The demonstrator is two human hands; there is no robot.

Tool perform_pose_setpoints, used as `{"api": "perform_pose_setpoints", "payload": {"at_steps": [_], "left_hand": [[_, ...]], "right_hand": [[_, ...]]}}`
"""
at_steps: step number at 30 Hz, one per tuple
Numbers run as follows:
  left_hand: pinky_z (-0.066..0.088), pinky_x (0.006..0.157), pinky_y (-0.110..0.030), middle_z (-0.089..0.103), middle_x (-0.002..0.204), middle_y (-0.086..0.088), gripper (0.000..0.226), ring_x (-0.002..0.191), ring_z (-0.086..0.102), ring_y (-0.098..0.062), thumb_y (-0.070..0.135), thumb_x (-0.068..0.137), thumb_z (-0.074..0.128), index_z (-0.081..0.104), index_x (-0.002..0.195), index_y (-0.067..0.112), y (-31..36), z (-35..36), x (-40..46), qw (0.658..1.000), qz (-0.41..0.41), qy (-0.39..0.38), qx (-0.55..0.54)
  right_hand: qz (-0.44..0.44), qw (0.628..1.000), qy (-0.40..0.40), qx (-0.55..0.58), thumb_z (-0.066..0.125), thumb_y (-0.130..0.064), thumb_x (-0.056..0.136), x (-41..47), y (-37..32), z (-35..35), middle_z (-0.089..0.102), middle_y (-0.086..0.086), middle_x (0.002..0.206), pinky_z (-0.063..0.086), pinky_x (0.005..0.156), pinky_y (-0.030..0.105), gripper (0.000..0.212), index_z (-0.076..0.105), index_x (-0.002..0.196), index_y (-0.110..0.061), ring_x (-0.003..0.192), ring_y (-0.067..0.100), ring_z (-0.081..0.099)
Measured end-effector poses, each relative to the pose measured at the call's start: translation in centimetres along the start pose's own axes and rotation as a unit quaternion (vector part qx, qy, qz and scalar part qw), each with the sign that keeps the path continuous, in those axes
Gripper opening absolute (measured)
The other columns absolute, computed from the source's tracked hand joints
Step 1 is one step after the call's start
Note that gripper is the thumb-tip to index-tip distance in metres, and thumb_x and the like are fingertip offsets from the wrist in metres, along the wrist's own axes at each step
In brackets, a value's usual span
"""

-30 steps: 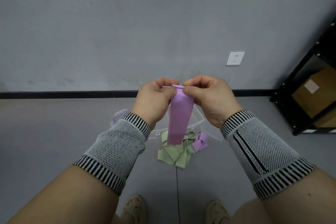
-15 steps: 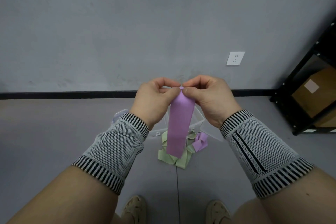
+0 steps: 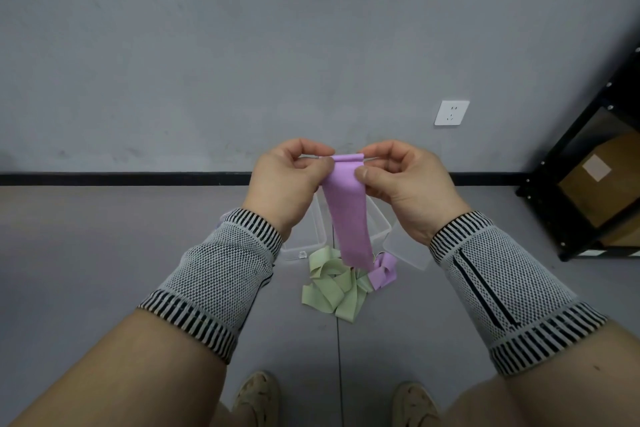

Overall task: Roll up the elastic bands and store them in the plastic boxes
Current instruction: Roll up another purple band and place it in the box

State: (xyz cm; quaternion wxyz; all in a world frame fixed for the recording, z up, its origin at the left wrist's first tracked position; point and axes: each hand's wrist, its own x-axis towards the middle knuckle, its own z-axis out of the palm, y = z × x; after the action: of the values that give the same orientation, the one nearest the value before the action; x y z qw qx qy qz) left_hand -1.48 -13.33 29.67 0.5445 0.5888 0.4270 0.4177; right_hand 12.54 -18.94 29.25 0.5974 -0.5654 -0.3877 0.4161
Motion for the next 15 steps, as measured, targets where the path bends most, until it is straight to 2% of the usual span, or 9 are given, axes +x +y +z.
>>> {"api": "perform_pose_setpoints", "payload": {"at_steps": [4,7,11,15], "left_hand": [[0.043,0.059,-0.021,0.056,0.053,0.003,0.017,0.050,0.048,-0.006,0.000,0.084,0.062,0.065,0.077,0.015,0.02,0.08,-0.07,1.000,-0.010,-0.016,-0.006],[0.045,0.058,-0.019,0.060,0.061,-0.003,0.016,0.055,0.053,-0.007,-0.001,0.084,0.062,0.064,0.078,0.013,0.10,0.25,-0.22,0.999,-0.017,-0.031,-0.017],[0.049,0.068,-0.029,0.061,0.072,-0.013,0.017,0.067,0.056,-0.019,-0.004,0.083,0.060,0.063,0.079,0.012,0.29,0.35,-0.29,0.998,-0.031,-0.037,-0.032],[0.048,0.068,-0.029,0.061,0.073,-0.011,0.014,0.066,0.054,-0.018,0.000,0.083,0.063,0.064,0.079,0.013,0.53,0.36,-0.49,0.996,-0.057,-0.038,-0.054]], "right_hand": [[0.001,1.000,-0.023,0.007,0.062,0.004,0.084,-0.10,0.01,0.04,0.063,0.014,0.081,0.056,0.076,0.033,0.020,0.064,0.093,-0.013,0.075,0.021,0.063],[-0.019,0.999,-0.022,-0.025,0.063,-0.002,0.086,-0.30,0.04,0.28,0.065,0.007,0.076,0.057,0.070,0.029,0.009,0.067,0.091,-0.009,0.069,0.013,0.063],[-0.030,0.999,-0.003,-0.035,0.065,0.000,0.084,-0.22,0.12,0.31,0.068,0.014,0.080,0.058,0.069,0.030,0.005,0.069,0.087,-0.002,0.070,0.017,0.064],[-0.038,0.998,0.002,-0.042,0.067,0.002,0.081,-0.17,0.13,0.18,0.069,0.021,0.085,0.058,0.074,0.035,0.006,0.070,0.085,-0.003,0.075,0.021,0.065]]}}
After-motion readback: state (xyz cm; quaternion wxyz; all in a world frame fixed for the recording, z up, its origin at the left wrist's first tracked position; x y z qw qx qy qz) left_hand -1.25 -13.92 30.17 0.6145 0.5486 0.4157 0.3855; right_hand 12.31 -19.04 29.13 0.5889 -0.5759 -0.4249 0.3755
